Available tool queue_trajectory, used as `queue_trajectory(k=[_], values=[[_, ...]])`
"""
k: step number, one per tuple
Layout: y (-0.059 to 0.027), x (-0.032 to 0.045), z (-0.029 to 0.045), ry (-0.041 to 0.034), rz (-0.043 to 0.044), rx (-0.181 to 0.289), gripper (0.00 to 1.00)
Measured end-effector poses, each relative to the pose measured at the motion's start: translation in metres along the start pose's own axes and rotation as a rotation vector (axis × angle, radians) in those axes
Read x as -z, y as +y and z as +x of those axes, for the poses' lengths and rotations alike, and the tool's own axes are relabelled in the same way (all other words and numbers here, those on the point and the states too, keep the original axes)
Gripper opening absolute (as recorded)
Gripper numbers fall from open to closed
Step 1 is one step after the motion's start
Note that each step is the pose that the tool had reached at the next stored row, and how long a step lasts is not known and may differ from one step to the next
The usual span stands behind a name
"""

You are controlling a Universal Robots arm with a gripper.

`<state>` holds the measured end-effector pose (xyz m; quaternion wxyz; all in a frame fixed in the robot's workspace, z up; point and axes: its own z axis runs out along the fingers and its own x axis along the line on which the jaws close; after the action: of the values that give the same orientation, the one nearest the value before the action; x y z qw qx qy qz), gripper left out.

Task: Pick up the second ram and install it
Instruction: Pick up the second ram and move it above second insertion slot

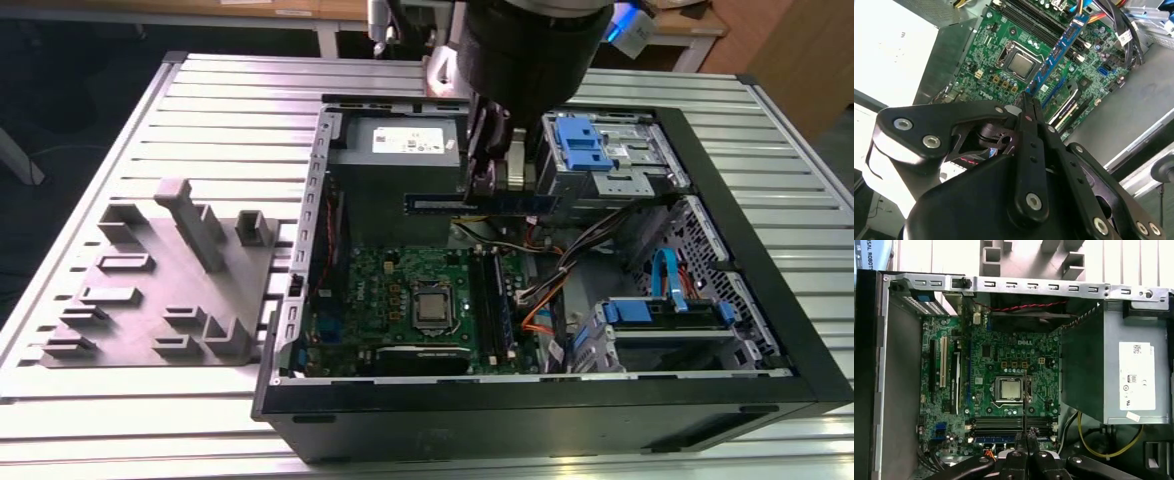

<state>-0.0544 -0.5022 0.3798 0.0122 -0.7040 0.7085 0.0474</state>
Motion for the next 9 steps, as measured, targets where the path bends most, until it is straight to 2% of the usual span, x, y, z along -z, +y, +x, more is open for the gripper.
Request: queue_trajectory(k=[3,9], values=[[0.0000,-0.0054,0.0003,0.0030,-0.0001,0.000,0.08],[0.0000,-0.0120,-0.0036,0.0030,0.0000,0.000,0.08]])
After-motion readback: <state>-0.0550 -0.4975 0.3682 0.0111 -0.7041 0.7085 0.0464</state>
